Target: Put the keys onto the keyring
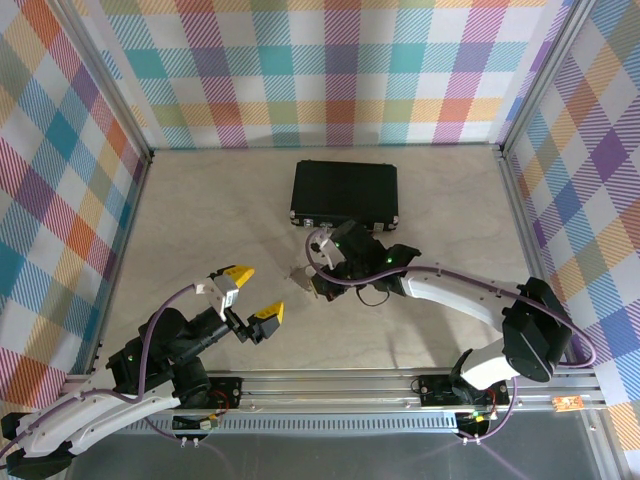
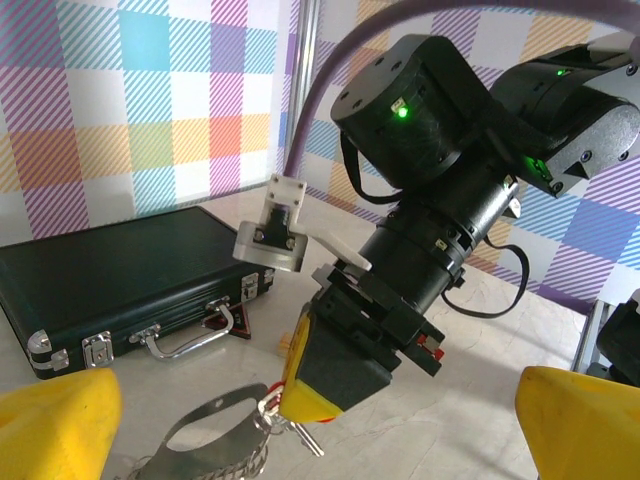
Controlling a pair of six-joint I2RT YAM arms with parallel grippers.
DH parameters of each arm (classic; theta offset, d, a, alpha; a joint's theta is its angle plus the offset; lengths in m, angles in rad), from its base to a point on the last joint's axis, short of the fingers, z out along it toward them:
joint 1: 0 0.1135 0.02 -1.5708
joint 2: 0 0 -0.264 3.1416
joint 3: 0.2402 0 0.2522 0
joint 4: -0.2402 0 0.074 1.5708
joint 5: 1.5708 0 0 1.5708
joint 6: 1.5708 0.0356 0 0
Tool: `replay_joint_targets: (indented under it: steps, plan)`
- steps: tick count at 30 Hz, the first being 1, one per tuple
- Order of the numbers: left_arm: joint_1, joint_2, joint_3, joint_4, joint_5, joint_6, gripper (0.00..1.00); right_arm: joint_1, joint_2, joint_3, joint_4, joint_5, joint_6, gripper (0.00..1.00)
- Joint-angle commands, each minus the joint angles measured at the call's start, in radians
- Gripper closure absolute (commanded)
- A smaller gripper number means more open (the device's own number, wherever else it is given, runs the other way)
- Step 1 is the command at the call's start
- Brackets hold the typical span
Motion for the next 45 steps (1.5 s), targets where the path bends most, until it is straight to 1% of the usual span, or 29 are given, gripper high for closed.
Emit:
replay_joint_targets:
  steps: [1,8,17,37,45]
  plan:
    - [-0.001,-0.01,-0.001,0.023,-0.014,-0.007,0.0,-0.006,-0.02,-0.028,-0.027,-0.044,0.022,1.0]
    - [-0.002,-0.003,-0.001,0.03,-0.012,-0.01,0.0,-0.006,-0.047,-0.101,-0.032,-0.046,0.044,1.0]
    - [-0.002,0.004,-0.003,0.033,-0.007,-0.015,0.0,-0.006,-0.081,-0.232,0.043,-0.057,0.119,1.0]
    - [-0.002,0.01,-0.017,0.043,-0.012,-0.023,0.0,-0.004,-0.156,-0.399,0.02,-0.06,0.172,1.0]
    - [-0.002,0.021,-0.019,0.054,-0.012,-0.024,0.0,-0.005,-0.195,-0.464,0.038,-0.057,0.209,1.0]
